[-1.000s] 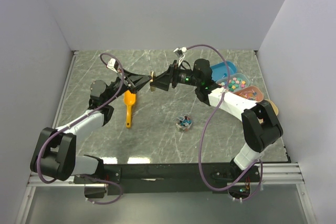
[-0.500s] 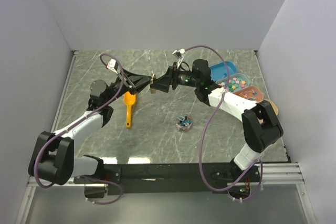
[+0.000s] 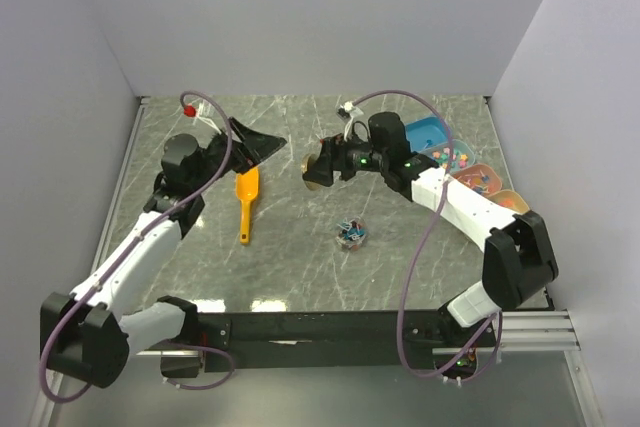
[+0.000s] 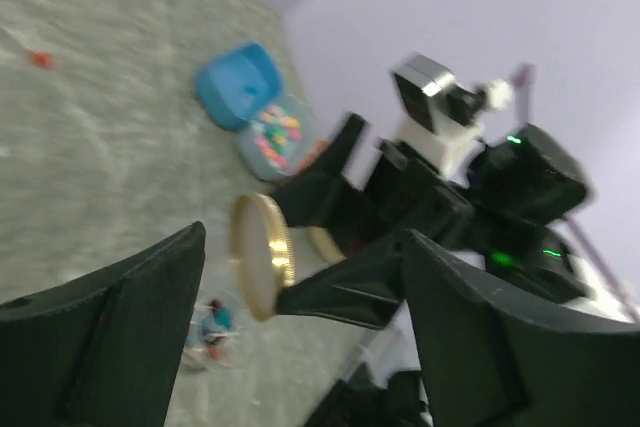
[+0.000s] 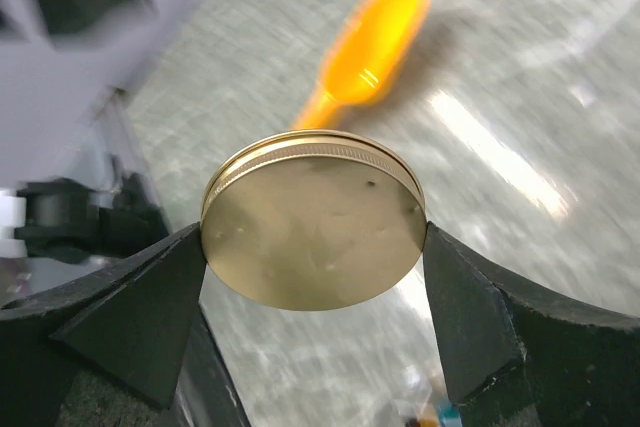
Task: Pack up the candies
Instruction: Pick up the bottle lid at the center of the board, then close the bottle lid on the packing bottle.
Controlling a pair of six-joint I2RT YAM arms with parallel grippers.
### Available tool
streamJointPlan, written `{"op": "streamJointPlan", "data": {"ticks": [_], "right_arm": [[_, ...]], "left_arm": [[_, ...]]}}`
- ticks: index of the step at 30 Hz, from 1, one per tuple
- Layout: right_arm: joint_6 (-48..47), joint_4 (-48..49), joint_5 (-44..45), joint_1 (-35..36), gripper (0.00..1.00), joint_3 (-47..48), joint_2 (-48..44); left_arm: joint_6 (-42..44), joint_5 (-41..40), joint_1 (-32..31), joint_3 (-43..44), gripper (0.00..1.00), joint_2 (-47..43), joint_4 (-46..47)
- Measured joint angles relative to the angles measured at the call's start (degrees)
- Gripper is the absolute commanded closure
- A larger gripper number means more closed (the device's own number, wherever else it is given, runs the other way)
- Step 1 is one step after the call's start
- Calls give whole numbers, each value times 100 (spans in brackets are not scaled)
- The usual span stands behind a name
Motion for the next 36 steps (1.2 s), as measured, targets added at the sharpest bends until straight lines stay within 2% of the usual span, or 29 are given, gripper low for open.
{"op": "streamJointPlan", "data": {"ticks": [2,5,9,14,18,26,36], "right_arm": [[-284,-737,330,0,28,175,-116],[-603,-1755,782,2,28,426,-219],[-870,-3047,1515,57,28,658,-251],[-1047,-4424,2326,229,28,990,-90],[-1091,-5001,2750,433,28,1329,295],[-1086,-5558,3244,938,27,1582,1121],[-1060,-5766,3523,1235,27,1735,1394]], "left_arm": [[758,-472,0,267,14,-184,-734],[1740,-1322,0,417,2,-468,-1561],[2872,-2653,0,374,1,-852,-2422],[3759,-4304,0,-116,1,-1364,-2796],[4100,-5222,2,-568,1,-1615,-2855],[4395,-5733,4,-774,0,-1655,-2704],[4546,-5814,-37,-798,1,-1727,-2494]]}}
